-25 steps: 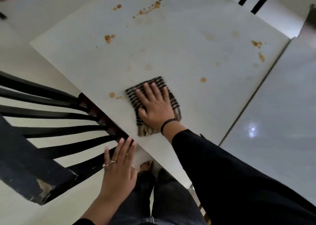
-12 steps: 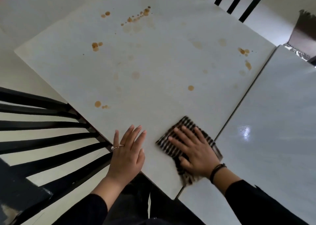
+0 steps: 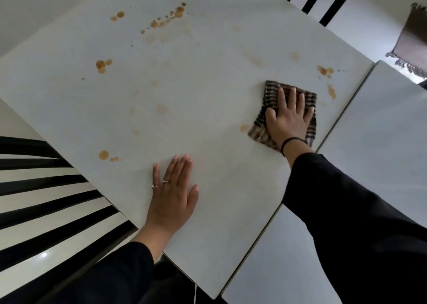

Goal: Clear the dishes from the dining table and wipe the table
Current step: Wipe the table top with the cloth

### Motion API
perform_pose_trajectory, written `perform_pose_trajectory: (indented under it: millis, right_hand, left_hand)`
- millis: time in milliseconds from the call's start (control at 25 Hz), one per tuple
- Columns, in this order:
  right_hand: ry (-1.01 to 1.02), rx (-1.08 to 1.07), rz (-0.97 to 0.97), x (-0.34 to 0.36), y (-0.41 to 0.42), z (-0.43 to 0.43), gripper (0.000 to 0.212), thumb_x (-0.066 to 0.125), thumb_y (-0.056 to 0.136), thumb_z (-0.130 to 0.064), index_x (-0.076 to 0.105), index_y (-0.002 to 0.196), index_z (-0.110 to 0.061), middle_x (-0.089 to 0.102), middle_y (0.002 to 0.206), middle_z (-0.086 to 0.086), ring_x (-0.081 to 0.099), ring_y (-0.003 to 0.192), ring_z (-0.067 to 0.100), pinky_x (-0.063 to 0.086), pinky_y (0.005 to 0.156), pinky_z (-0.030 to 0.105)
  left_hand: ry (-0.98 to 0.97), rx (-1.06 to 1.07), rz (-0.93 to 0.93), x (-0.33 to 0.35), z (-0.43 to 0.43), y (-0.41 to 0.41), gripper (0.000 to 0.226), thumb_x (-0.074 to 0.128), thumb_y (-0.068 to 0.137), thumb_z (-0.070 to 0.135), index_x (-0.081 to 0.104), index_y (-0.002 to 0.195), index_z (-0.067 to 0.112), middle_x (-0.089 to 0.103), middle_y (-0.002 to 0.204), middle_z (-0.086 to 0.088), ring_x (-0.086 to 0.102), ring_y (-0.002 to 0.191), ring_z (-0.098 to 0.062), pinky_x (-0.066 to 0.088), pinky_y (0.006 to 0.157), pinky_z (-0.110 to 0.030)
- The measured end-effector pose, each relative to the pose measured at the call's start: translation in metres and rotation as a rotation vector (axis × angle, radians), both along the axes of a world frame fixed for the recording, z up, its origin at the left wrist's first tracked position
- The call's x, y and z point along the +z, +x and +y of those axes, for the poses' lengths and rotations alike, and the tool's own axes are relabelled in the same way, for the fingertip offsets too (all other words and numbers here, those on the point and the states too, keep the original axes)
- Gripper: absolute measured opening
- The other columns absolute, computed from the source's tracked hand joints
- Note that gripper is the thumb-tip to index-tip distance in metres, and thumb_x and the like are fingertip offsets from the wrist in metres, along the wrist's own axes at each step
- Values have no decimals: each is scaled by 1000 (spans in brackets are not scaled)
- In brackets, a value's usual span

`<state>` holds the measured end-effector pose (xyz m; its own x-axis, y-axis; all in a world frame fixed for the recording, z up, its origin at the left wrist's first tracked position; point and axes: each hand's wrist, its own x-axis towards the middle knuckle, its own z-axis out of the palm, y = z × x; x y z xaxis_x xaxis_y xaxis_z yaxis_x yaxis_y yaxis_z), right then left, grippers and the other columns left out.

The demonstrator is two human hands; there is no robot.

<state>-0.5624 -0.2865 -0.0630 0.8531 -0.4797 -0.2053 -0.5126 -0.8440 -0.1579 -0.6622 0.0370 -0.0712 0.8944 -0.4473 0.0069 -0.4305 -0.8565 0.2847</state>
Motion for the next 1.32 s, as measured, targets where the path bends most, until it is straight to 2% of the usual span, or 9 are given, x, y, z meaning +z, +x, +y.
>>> perform_pose_trajectory:
  millis: [80,160,320,520,600,720,920,1160,1320]
  right_hand:
    - [-6,105,-15,4,20,32,70,29,87,-51,11,152,-32,3,162,3,-2,148,26,-4,115,56]
    - [-16,383,-53,7,16,83,70,33,85,-49,18,152,-32,11,161,4,6,147,27,0,115,57]
    - [19,830,-99,4,-64,172,71,34,83,-52,25,150,-30,22,158,3,13,147,28,8,114,58]
    - [69,1050,-96,-6,-164,129,79,47,80,-51,19,152,-33,13,160,-1,5,148,23,7,117,55]
    - [28,941,-113,-3,-154,87,79,49,77,-51,23,150,-36,19,159,-3,11,147,22,9,117,54]
    - [-66,591,-105,2,-97,26,74,41,78,-50,27,149,-37,22,158,-2,16,146,23,8,117,50]
    - [-1,-41,-34,4,-18,-46,69,28,85,-51,13,151,-38,4,162,-2,-1,148,20,-4,118,48]
    - [38,-350,-54,-2,14,-69,71,24,86,-52,6,152,-34,-3,162,1,-8,147,22,-10,116,49]
    - [6,-505,-54,-3,38,-98,71,24,88,-51,7,153,-27,-2,161,6,-8,147,25,-12,115,50]
  left_hand:
    - [-31,26,-3,2,2,0,61,33,96,39,27,146,5,30,153,-9,22,144,-23,10,114,-60]
    - [-98,62,-2,5,2,1,62,27,98,43,25,146,4,29,153,-10,20,144,-22,7,114,-60]
    - [-235,135,23,7,7,-2,65,22,98,49,25,146,5,30,153,-11,20,144,-22,0,116,-55]
    - [-197,99,41,6,6,0,62,21,99,49,27,145,9,31,152,-8,21,143,-22,0,115,-57]
    - [-155,54,37,5,5,0,59,22,99,48,31,144,11,34,151,-7,22,143,-22,3,113,-60]
    - [-88,-2,30,7,-3,3,57,24,98,47,34,142,13,36,150,-7,24,142,-22,6,112,-62]
    - [-55,-23,9,13,-43,43,57,32,95,46,43,138,10,42,147,-8,32,139,-25,11,112,-63]
    - [80,-65,34,8,-96,122,62,31,91,47,44,138,9,39,149,-8,30,140,-27,10,111,-64]
    - [69,-41,-6,2,-101,129,60,33,91,45,44,139,10,38,150,-7,29,141,-25,11,112,-63]
